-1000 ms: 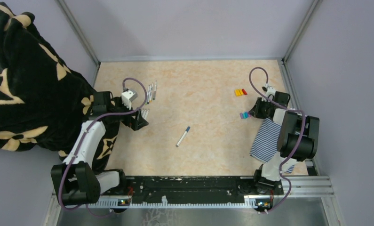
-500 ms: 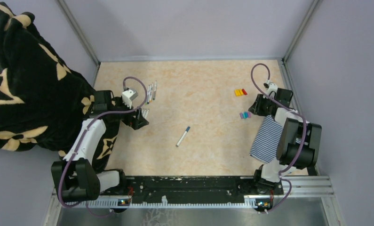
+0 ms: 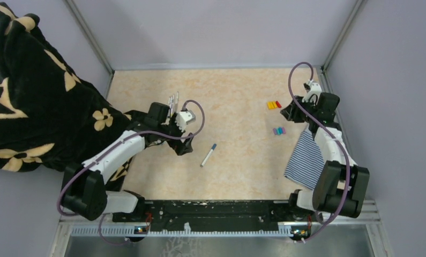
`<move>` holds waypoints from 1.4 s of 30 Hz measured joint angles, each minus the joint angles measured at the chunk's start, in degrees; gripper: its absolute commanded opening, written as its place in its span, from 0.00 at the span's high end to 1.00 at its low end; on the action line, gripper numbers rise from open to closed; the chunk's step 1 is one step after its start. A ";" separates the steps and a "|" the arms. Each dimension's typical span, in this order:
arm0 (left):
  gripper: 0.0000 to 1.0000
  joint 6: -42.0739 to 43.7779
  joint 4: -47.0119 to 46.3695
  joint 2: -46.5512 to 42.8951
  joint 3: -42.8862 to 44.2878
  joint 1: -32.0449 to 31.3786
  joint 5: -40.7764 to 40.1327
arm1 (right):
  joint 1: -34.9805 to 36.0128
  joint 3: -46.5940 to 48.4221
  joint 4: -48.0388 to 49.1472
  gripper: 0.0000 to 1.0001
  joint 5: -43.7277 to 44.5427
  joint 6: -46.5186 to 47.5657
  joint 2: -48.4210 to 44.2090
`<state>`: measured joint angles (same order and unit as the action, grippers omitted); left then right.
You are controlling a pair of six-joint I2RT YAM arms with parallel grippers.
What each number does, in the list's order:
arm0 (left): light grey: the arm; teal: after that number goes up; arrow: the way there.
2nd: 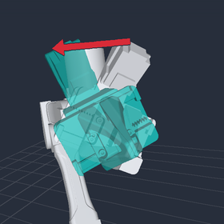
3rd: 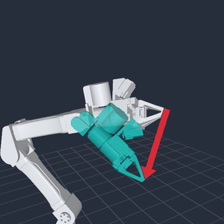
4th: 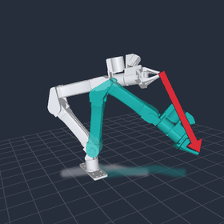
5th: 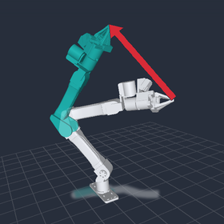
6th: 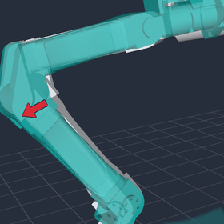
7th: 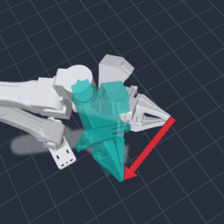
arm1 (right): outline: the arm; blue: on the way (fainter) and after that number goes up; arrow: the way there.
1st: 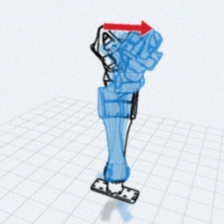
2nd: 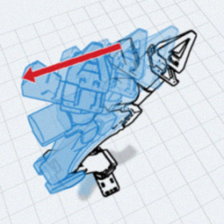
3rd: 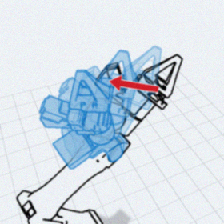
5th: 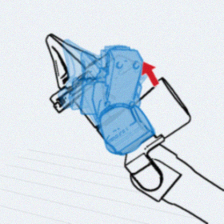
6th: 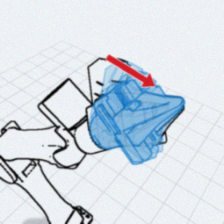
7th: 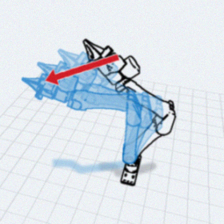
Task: Open the pen caps
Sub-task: Pick up the pen from the center of the board.
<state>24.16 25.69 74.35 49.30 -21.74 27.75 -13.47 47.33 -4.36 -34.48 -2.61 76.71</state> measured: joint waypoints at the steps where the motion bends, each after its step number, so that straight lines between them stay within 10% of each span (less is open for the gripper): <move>1: 0.00 -0.37 -0.07 0.90 0.24 -1.66 -1.16 | 0.59 0.00 -0.02 0.61 -0.15 -0.22 -1.25; 23: 0.01 -3.32 -2.99 18.25 5.70 -21.00 -17.18 | 9.14 -3.10 -2.49 0.56 0.72 0.70 -10.10; 42: 0.34 -3.78 -4.74 22.21 5.95 -23.93 -21.79 | 9.27 -3.85 -1.38 0.56 1.40 0.96 -10.34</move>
<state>20.38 20.95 96.55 55.24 -45.67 5.96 -4.21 43.48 -5.74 -33.08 -1.65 66.37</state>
